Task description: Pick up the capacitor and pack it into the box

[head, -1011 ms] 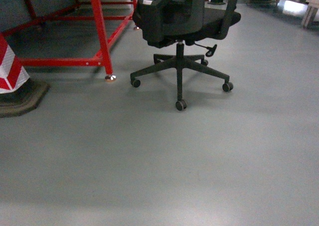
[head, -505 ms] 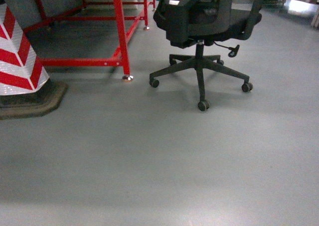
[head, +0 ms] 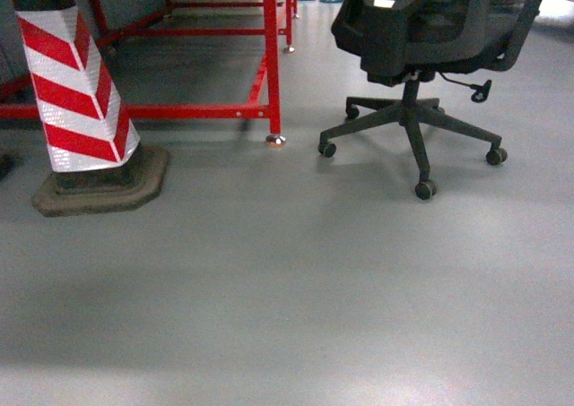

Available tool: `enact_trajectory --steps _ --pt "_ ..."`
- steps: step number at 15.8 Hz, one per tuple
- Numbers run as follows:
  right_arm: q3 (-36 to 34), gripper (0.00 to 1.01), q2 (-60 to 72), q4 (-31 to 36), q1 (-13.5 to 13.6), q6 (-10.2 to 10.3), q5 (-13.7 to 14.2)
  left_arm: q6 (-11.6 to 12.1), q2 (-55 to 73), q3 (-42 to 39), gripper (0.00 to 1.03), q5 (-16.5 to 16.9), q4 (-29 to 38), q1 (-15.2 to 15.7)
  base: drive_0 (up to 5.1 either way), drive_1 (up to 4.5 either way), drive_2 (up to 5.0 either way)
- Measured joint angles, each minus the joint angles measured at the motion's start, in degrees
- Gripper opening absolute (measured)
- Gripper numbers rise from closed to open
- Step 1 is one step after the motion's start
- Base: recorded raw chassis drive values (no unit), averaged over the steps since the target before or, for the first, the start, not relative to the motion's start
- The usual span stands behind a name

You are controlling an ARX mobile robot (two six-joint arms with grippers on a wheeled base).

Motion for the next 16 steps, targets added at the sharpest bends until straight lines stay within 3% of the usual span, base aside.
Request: enact_trajectory --steps 16 --pt "0.0 0.98 0.0 0.2 0.0 0.0 0.0 0.0 0.0 0.0 0.44 0.0 0.1 0.0 -5.1 2.36 2.4"
